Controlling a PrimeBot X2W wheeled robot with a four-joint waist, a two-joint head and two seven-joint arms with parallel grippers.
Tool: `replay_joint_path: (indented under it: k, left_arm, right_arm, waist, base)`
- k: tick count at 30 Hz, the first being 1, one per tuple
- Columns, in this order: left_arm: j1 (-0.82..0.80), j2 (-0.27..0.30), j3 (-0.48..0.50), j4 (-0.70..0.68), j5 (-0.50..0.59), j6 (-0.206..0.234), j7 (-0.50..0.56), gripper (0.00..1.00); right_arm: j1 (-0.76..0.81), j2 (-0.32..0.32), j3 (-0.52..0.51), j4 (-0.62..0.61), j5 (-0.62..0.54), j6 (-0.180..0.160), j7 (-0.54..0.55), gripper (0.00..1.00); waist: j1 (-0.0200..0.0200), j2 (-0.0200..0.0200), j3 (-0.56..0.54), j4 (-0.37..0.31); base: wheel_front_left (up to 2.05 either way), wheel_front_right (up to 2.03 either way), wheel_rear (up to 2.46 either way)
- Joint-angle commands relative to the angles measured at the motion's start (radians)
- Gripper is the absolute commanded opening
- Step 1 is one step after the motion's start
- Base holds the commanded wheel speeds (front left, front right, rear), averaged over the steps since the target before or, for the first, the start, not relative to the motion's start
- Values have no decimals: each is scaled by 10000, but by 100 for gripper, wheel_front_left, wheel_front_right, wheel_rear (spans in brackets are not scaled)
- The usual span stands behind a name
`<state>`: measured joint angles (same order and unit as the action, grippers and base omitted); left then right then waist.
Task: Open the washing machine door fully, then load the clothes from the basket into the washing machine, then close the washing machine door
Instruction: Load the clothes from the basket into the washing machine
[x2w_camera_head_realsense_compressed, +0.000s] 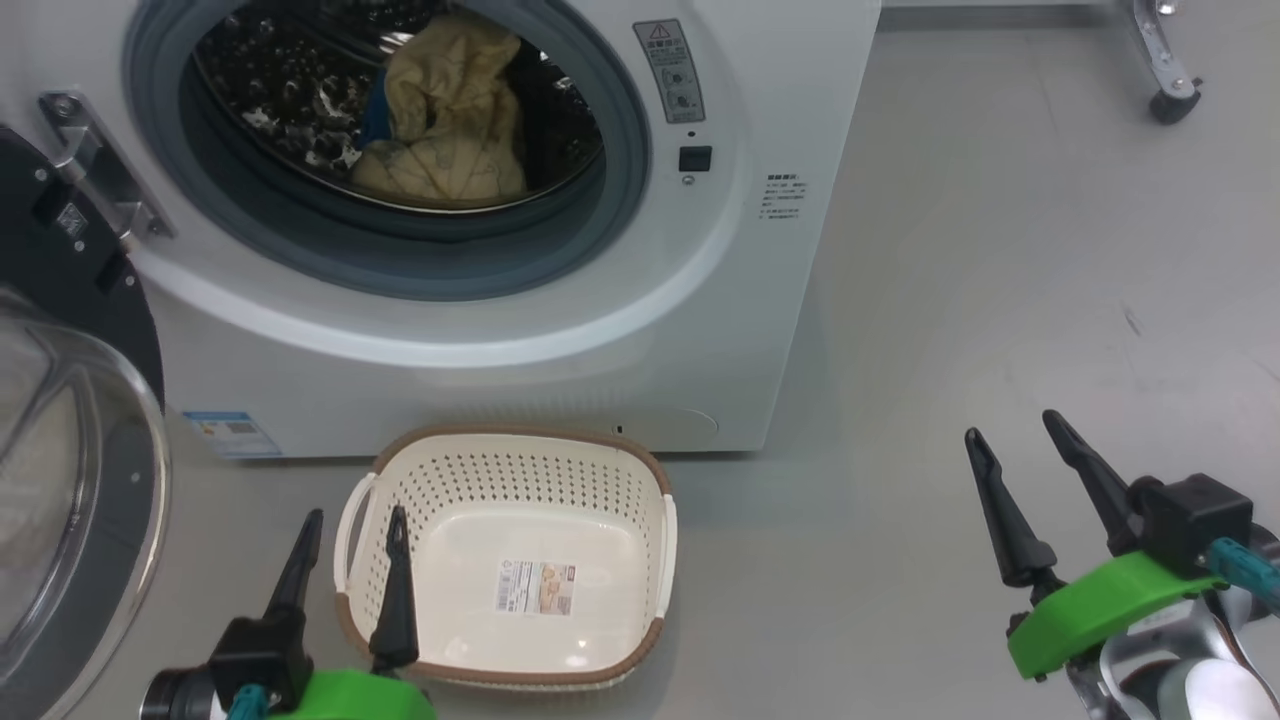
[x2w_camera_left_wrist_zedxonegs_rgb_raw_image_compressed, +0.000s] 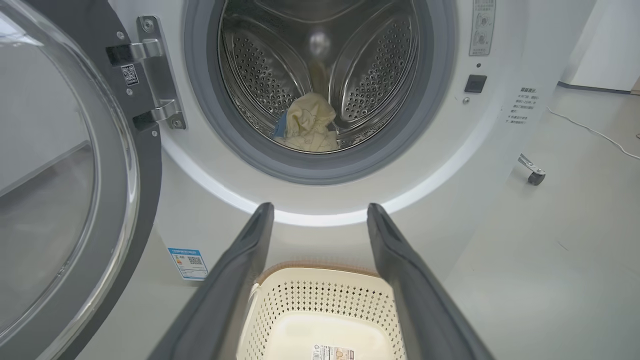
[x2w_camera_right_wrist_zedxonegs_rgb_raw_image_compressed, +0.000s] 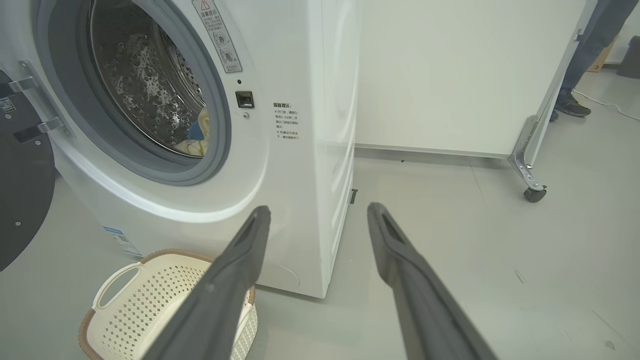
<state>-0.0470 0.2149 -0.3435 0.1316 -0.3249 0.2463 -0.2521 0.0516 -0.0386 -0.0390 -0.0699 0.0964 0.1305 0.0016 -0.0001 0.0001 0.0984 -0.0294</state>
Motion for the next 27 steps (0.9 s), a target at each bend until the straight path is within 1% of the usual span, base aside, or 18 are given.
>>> replay_joint_path:
  k: [1, 11, 27]
  left_arm:
    - [-172, 77, 350, -250, 124, 285, -97, 100]
    - [191, 110, 349, -343, 351, 248, -97, 100]
    - [326, 63, 369, -352, 459, 327, -97, 100]
  right_arm:
    - [-144, -116, 156, -418, -57, 2, 33, 100]
    - [424, -116, 103, -782, -22, 2, 313, 100]
    - [598, -116, 133, -904, 13, 2, 369, 100]
  waist:
    - [1, -1, -174, 127]
    - [1, -1, -667, 216]
    - [1, -1, -811, 220]
  base:
    - [0, 0, 0]
    - [0, 0, 0]
    - [0, 0, 0]
